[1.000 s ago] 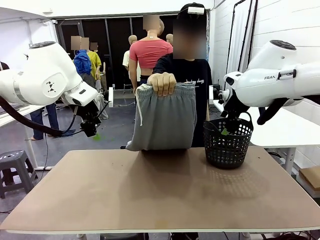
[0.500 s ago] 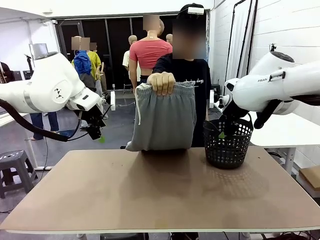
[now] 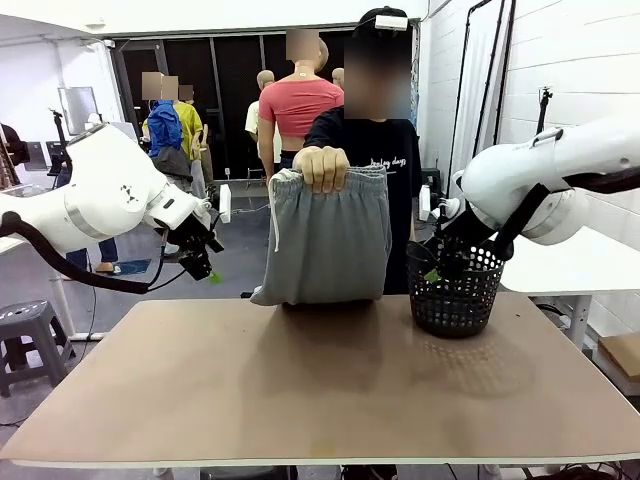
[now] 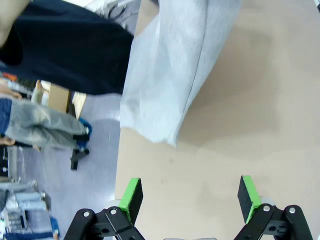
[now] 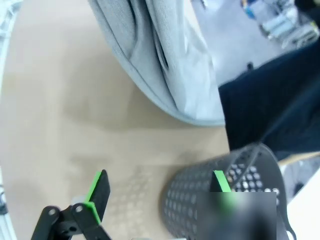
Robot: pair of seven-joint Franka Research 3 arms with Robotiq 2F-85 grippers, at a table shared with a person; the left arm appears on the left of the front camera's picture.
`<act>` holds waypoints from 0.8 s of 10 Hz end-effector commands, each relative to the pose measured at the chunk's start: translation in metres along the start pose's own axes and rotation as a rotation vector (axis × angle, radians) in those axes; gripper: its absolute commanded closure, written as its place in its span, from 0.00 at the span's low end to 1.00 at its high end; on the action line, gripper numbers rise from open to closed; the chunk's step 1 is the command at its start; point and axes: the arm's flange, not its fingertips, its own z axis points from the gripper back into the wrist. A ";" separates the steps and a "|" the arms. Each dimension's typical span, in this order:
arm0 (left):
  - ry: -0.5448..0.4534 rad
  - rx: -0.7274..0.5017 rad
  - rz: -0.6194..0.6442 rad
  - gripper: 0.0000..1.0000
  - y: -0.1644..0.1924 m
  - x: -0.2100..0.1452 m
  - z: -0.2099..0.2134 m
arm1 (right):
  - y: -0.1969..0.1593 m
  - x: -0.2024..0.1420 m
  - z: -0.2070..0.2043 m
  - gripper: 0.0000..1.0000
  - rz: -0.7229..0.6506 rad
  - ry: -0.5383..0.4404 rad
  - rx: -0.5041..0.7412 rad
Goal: Fold the training pants.
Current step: Grab both ends of the Training pants handed by a person.
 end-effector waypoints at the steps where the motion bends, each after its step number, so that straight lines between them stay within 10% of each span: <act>1: -0.144 -0.059 -0.045 0.00 0.009 -0.001 -0.004 | -0.009 -0.008 -0.020 0.00 0.010 -0.135 0.017; 8: -0.396 -0.022 0.006 0.00 0.002 0.023 -0.022 | 0.003 0.004 -0.032 0.00 -0.028 -0.368 0.058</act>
